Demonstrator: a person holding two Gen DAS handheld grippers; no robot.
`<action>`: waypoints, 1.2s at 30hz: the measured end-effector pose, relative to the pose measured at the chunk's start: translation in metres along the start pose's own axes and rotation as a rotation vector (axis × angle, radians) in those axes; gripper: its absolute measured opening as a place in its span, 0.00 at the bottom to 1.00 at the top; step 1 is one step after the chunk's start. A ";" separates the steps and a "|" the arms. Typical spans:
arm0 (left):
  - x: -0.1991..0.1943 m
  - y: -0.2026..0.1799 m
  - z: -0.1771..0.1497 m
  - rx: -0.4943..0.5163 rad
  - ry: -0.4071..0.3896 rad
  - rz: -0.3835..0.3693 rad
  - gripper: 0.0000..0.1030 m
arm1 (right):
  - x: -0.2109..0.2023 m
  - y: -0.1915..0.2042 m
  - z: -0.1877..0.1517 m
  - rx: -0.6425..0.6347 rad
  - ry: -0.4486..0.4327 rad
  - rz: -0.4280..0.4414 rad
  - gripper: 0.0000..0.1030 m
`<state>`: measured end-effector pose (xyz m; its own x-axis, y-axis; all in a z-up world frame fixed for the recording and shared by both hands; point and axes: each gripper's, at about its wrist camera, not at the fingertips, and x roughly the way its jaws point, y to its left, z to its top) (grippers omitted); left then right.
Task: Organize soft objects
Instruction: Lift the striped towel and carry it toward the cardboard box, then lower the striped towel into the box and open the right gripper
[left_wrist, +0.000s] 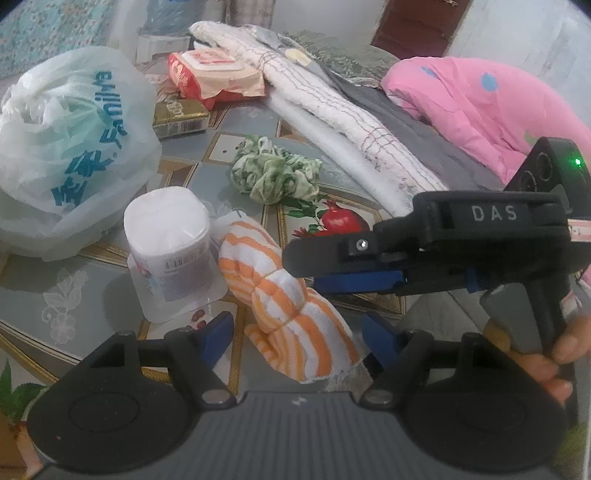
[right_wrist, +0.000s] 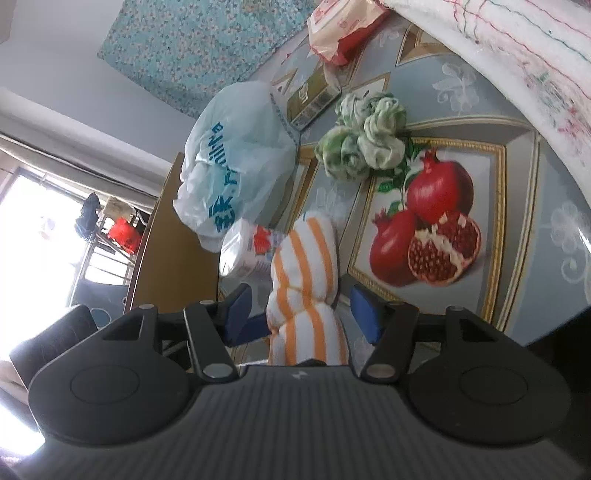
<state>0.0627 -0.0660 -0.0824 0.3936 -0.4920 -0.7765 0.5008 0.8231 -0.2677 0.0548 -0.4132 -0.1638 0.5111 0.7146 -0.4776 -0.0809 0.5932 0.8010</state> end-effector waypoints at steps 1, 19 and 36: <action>0.001 0.001 0.001 -0.009 0.001 -0.003 0.74 | 0.002 0.000 0.002 -0.002 -0.004 0.000 0.58; -0.005 -0.007 0.006 -0.008 -0.034 0.008 0.53 | 0.005 -0.004 -0.010 0.040 -0.036 0.056 0.38; -0.154 0.039 0.024 -0.109 -0.290 0.206 0.54 | 0.046 0.176 0.031 -0.341 0.021 0.321 0.38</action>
<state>0.0406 0.0350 0.0407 0.6873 -0.3600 -0.6309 0.3097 0.9309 -0.1938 0.0910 -0.2872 -0.0334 0.3972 0.8871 -0.2350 -0.5102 0.4264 0.7469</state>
